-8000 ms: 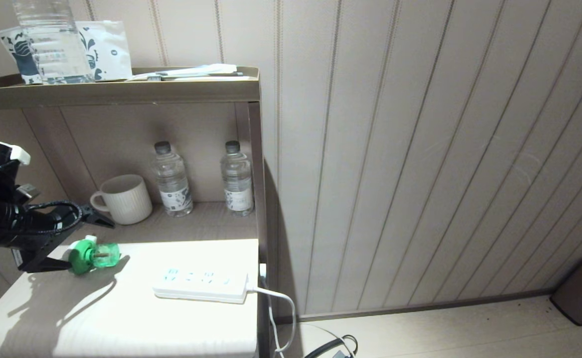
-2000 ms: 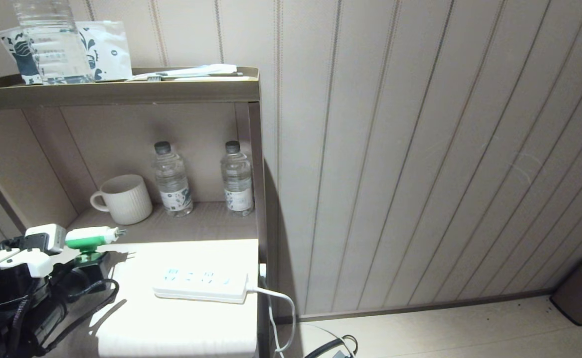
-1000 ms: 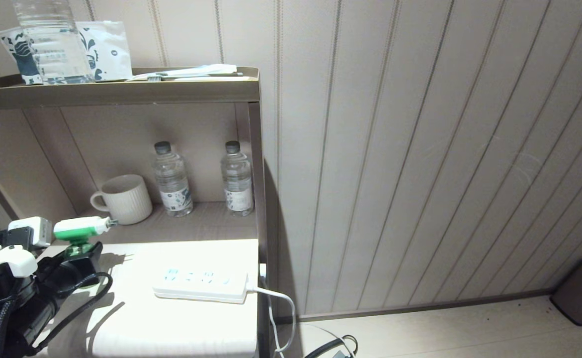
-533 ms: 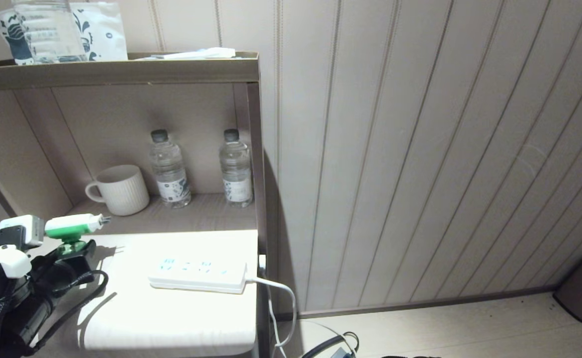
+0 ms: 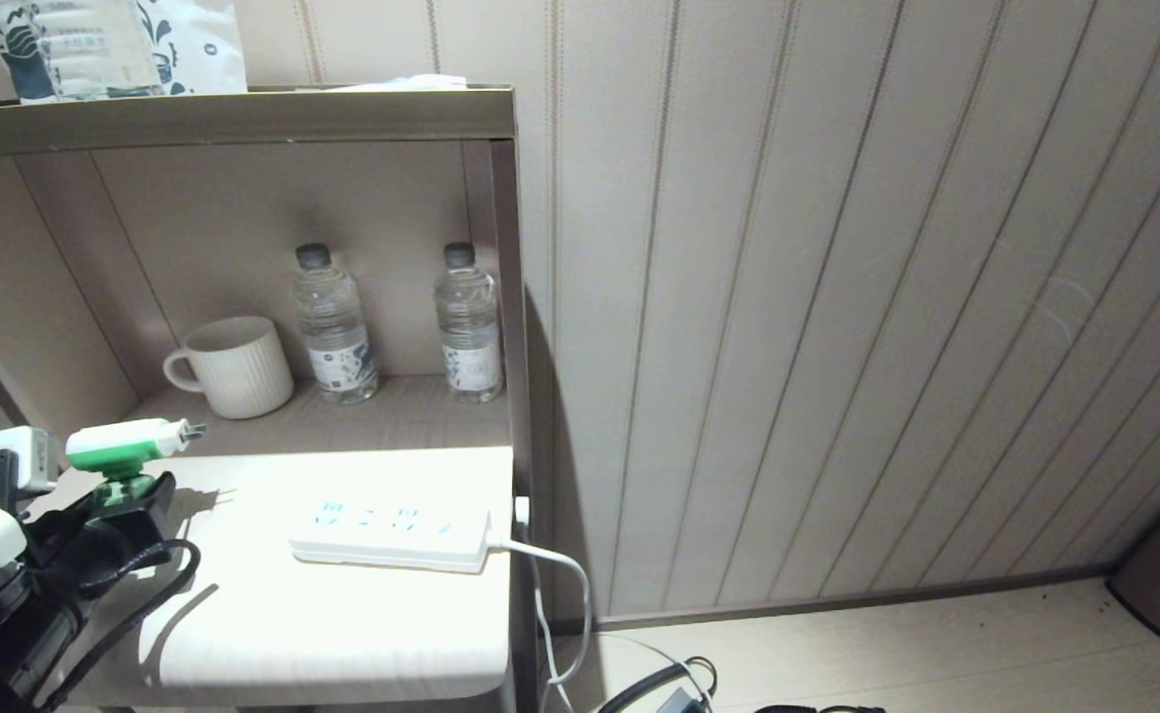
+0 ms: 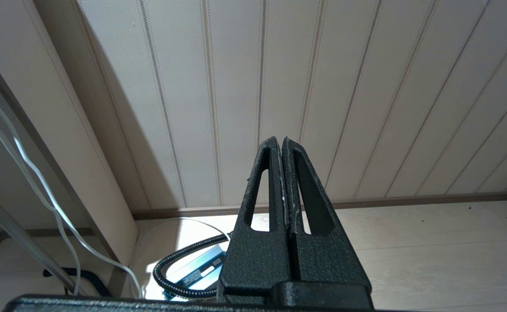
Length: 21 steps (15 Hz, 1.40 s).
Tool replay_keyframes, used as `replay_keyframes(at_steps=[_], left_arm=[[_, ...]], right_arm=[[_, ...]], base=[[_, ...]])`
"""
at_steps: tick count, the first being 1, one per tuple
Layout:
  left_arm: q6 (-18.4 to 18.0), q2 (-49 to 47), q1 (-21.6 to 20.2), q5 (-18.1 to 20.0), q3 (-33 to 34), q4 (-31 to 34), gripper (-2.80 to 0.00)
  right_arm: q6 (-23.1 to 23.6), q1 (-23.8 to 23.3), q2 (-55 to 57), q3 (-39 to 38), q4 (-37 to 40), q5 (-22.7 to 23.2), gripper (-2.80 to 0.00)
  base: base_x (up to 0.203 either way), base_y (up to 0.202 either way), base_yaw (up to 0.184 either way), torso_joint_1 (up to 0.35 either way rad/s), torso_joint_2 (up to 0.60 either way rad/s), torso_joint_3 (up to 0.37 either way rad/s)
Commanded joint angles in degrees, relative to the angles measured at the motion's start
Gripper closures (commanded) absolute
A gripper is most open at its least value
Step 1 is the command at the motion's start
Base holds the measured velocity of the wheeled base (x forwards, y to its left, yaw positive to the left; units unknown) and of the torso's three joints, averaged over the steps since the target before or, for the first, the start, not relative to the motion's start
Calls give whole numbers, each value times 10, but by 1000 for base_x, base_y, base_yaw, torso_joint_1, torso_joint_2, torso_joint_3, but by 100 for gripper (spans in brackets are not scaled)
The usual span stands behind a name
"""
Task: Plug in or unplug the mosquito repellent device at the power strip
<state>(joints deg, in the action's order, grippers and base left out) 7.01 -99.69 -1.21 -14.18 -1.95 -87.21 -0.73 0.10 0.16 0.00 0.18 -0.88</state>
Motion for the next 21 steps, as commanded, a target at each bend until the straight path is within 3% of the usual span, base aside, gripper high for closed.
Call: replay_keyframes(at_steps=[1,21], left_arm=[[1,0,0,0,7,-27,0],[6,-104,25,0,-79,-27,0]], right_arm=[[0,0,0,0,0,0,0],[0,0,0,0,0,0,0]], base=[[0,0,0,0,0,0],[0,0,0,0,0,0]])
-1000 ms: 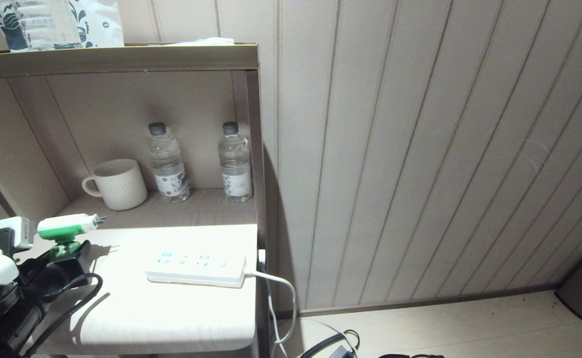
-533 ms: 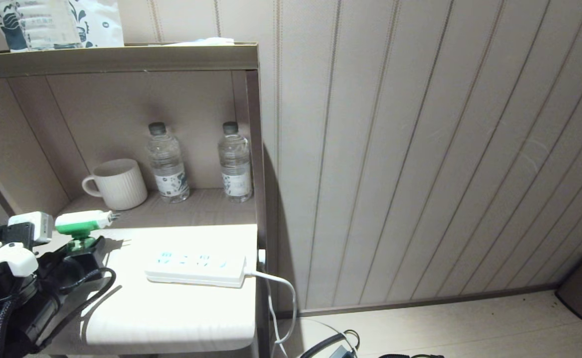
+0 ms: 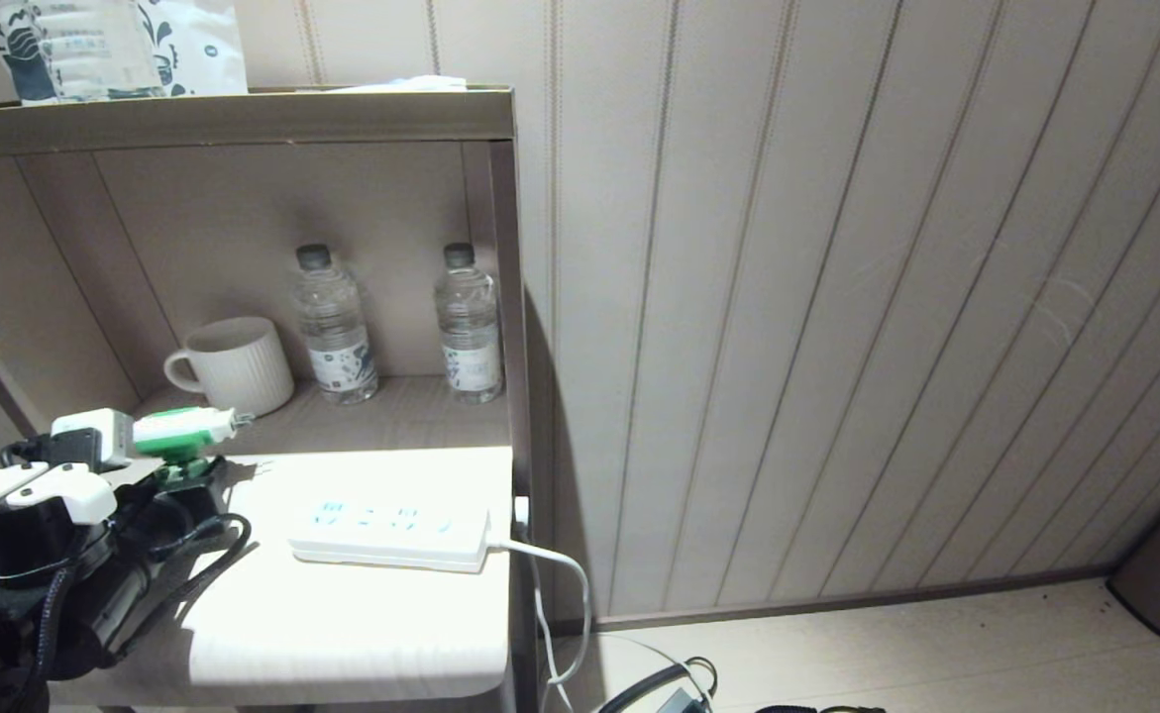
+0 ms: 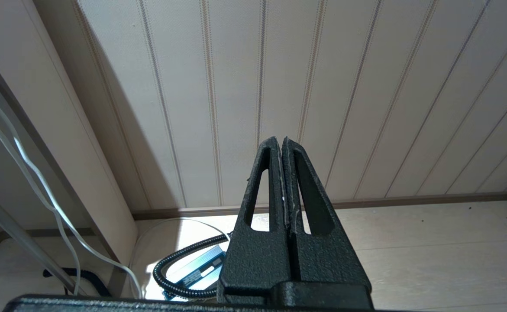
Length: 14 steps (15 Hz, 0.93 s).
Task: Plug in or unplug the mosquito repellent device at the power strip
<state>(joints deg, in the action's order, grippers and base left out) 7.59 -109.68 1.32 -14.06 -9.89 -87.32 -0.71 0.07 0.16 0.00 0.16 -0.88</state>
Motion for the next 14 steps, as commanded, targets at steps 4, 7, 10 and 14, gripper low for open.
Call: replay_keyframes(at_steps=[4,7,10,14], left_arm=[[1,19,0,-1,16,-26,-280],[1,33,0,-7,20,-26,-280],[1,36,2,-7,22,-26,-280],[-1,57,7,-4,34,-26,-280]], right_arm=[[0,0,0,0,0,0,0],[0,0,0,0,0,0,0],[0,1,0,0,0,0,0],[0,0,0,0,0,0,0]], base=[[0,0,0,0,0,0],[0,0,0,0,0,0],[0,0,0,0,0,0],[0,0,0,0,0,0]])
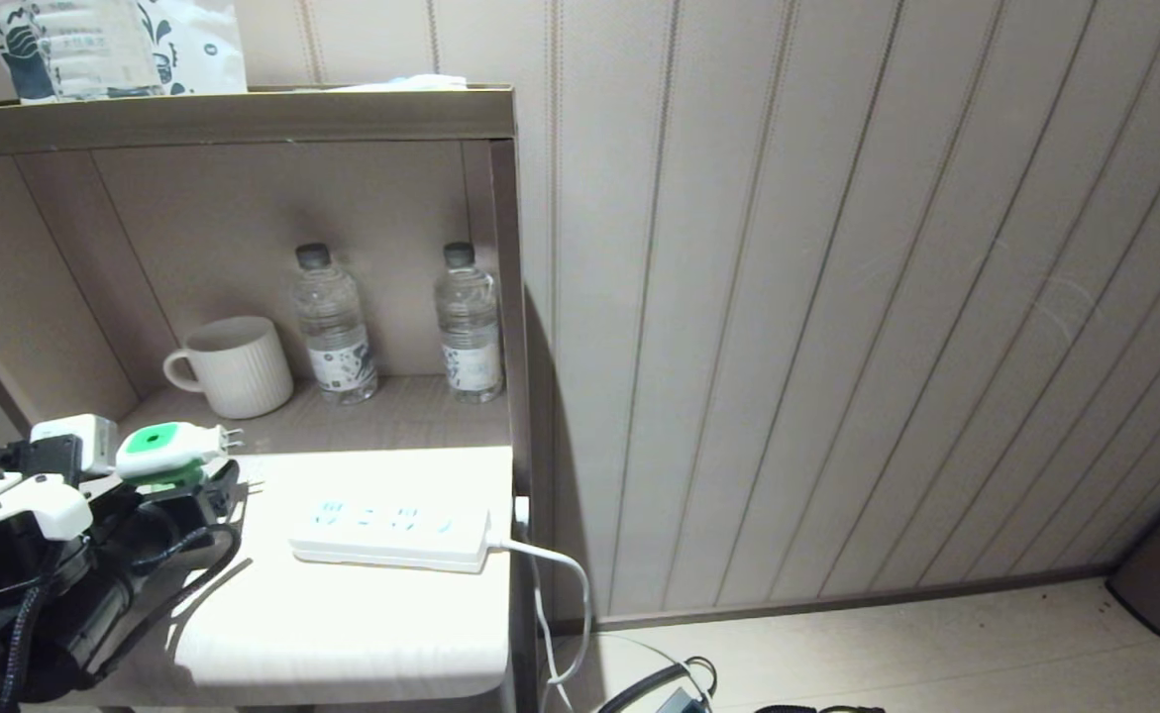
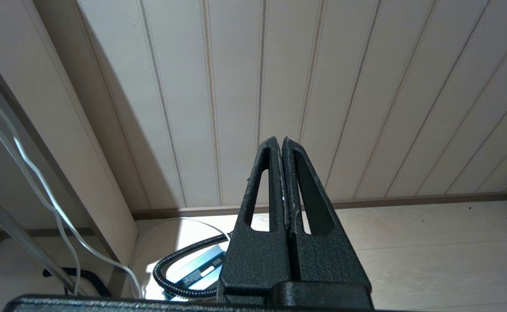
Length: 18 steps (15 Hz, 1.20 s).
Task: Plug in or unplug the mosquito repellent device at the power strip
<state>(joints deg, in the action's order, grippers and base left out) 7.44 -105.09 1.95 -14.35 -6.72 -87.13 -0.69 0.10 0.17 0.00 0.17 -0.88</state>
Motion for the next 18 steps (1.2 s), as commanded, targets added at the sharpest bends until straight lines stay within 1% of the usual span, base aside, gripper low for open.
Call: replay_keyframes(at_steps=[1,2,5,8,13,17,18], left_arm=[[0,36,1,1,4,-28,-280],[-1,58,1,3,8,-27,-280],[-1,102,1,5,12,32,-280],[-3,124,1,6,22,73,-280],[-10,107,2,6,33,62,-280],[-10,104,36,6,52,63,-280],[-9,102,38,6,53,64,-280]], right_arm=[[0,0,0,0,0,0,0],[0,0,0,0,0,0,0],[0,1,0,0,0,0,0],[0,0,0,0,0,0,0],[0,0,0,0,0,0,0],[0,0,0,0,0,0,0],[0,0,0,0,0,0,0]], base=[[0,0,0,0,0,0],[0,0,0,0,0,0],[0,0,0,0,0,0],[0,0,0,0,0,0],[0,0,0,0,0,0],[0,0,0,0,0,0],[0,0,0,0,0,0]])
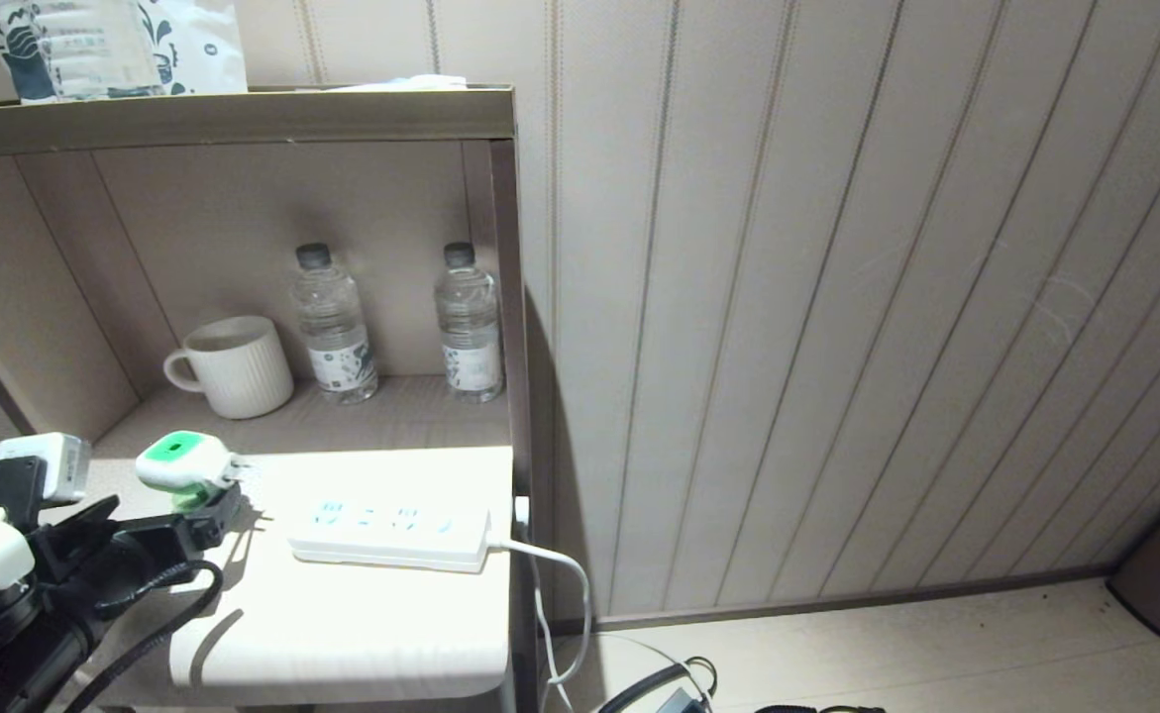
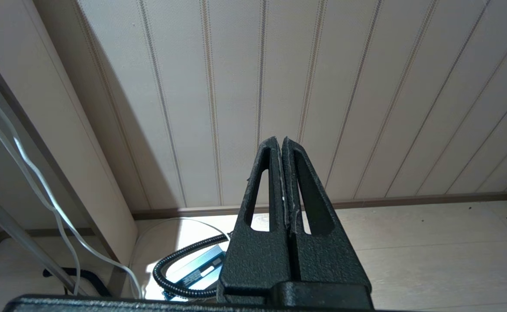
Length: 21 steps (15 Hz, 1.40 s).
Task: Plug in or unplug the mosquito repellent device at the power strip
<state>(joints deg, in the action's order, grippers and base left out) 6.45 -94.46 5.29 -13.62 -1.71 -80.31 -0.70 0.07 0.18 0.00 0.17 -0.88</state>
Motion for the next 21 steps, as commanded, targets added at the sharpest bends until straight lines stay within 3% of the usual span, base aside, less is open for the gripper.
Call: replay_keyframes(at_steps=[1,8,13,17,21], left_arm=[[1,-5,4,-1,4,-2,-280],[3,28,4,-1,17,12,-280],[1,105,4,50,17,171,-280],[-1,159,4,52,17,197,-280],[-2,290,2,51,17,252,-280]], right_arm=[[0,0,0,0,0,0,0],[0,0,0,0,0,0,0],[0,0,0,0,0,0,0],[0,0,0,0,0,0,0],[0,0,0,0,0,0,0]], base=[[0,0,0,0,0,0],[0,0,0,0,0,0],[0,0,0,0,0,0],[0,0,0,0,0,0],[0,0,0,0,0,0]])
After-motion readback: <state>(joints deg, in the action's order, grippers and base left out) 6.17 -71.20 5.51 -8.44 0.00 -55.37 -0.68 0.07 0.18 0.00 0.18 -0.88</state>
